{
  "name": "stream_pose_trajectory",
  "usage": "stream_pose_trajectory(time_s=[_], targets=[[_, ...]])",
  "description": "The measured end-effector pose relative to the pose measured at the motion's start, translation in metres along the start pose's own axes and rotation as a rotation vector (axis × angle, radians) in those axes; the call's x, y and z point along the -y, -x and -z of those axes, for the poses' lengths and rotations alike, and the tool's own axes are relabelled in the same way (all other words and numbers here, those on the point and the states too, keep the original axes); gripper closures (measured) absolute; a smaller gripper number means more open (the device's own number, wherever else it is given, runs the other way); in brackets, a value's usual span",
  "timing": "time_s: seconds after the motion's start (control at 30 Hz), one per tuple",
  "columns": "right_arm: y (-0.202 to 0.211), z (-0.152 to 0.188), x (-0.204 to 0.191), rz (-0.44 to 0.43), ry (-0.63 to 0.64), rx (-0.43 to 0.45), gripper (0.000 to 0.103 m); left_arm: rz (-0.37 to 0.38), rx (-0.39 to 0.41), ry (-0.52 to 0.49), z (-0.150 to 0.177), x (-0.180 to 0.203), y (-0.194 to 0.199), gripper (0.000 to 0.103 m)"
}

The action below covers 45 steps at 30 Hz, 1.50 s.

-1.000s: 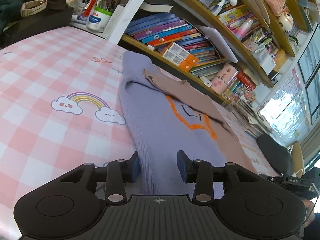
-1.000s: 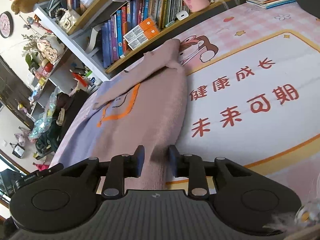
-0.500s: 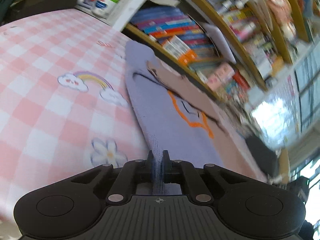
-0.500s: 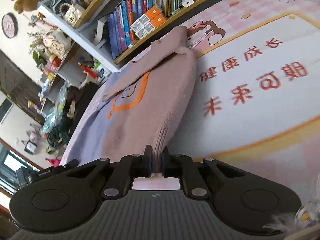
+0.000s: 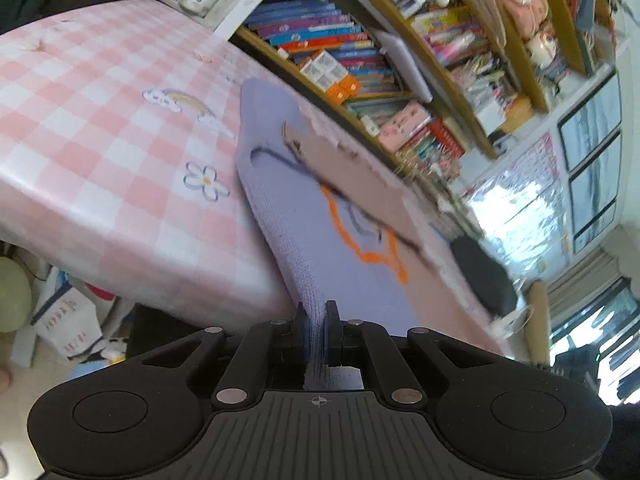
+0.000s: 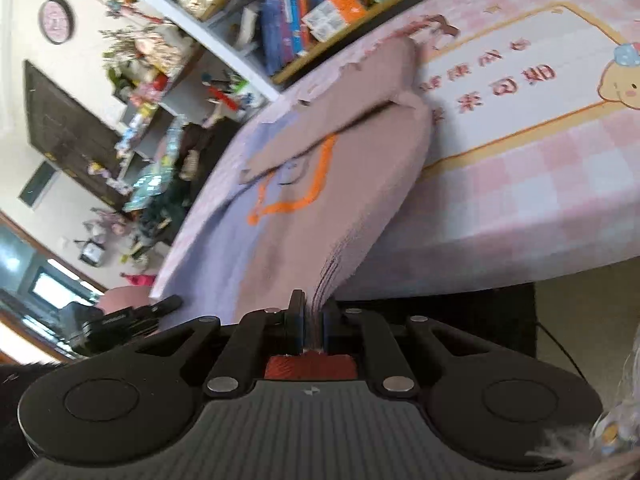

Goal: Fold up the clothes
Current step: 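Lift the hem with both grippers and fold it toward the collar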

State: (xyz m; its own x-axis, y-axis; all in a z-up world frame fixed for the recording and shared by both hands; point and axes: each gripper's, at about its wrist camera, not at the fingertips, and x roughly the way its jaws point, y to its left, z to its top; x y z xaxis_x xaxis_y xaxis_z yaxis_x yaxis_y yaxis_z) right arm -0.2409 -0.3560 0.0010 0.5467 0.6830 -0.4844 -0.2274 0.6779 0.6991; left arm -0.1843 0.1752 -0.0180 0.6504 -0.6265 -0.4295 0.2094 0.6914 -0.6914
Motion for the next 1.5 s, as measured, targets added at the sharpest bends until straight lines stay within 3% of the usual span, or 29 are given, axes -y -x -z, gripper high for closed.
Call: stream_pose_trajectory(time_s=[0.23,0.33,0.53,0.63,0.87,1.07,1.2,1.3,1.37,1.43,1.5], targets=[[0.024,0.001,-0.007,-0.098,0.000,0.072,0.096,0.025,0.043,-0.049,-0.009,0.019,0.014,0.098],[0.032,-0.005,-0.009,-0.148,0.000,0.129,0.097,0.070,0.075,-0.051,-0.015,0.025,0.022,0.098],[0.027,-0.041,-0.013,-0.247,0.010,0.264,0.097,0.225,0.148,0.012,-0.044,0.026,0.010,0.098],[0.019,-0.069,-0.019,-0.259,0.042,0.327,0.097,0.239,0.203,0.032,-0.070,0.026,-0.001,0.098],[0.002,-0.140,-0.009,-0.218,0.032,0.502,0.097,0.211,0.315,0.088,-0.134,0.021,-0.035,0.097],[-0.048,-0.190,0.017,-0.118,-0.032,0.506,0.097,0.121,0.290,0.070,-0.164,0.016,-0.086,0.097],[-0.080,-0.202,0.040,-0.054,-0.070,0.479,0.097,0.071,0.248,0.094,-0.173,-0.003,-0.112,0.093],[-0.102,-0.206,0.051,0.017,-0.073,0.444,0.097,0.010,0.205,0.110,-0.176,-0.019,-0.128,0.080],[-0.117,-0.209,0.058,0.077,-0.072,0.421,0.096,-0.035,0.179,0.113,-0.179,-0.028,-0.135,0.051],[-0.127,-0.211,0.063,0.149,-0.075,0.418,0.087,-0.050,0.186,0.088,-0.178,-0.032,-0.131,0.046],[-0.127,-0.210,0.068,0.194,-0.078,0.435,0.054,-0.062,0.199,0.045,-0.176,-0.032,-0.124,0.046]])
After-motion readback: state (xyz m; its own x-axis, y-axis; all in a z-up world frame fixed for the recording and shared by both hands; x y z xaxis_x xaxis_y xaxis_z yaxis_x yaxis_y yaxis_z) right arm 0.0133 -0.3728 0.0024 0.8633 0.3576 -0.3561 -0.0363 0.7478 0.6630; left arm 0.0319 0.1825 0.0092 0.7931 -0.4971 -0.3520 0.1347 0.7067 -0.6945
